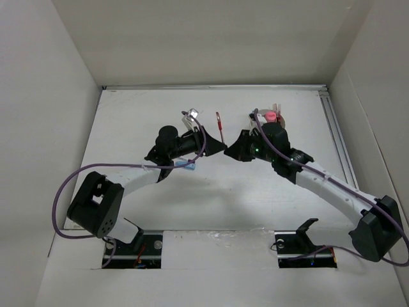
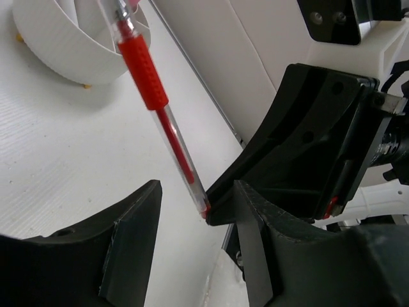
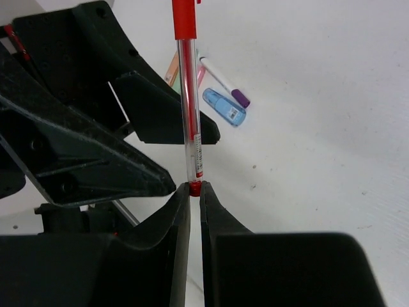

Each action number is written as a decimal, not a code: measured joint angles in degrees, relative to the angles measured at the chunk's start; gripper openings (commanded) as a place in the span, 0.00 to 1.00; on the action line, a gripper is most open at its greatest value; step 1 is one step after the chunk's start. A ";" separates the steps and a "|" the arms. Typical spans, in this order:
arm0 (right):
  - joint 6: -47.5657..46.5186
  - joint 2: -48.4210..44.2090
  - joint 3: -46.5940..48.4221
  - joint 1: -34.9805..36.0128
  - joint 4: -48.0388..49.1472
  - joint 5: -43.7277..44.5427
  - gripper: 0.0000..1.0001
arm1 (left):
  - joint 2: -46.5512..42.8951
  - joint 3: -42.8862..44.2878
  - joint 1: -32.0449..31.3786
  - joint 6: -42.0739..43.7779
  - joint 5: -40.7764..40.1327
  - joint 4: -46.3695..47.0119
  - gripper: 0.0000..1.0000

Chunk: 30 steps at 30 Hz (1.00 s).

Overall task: Sort the stationery into containers
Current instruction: Place the pen in the storage box.

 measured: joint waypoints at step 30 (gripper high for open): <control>-0.20 -3.85 -1.07 1.07 1.20 0.42 0.65 | 0.07 0.96 -0.07 9.14 -11.34 -11.02 0.05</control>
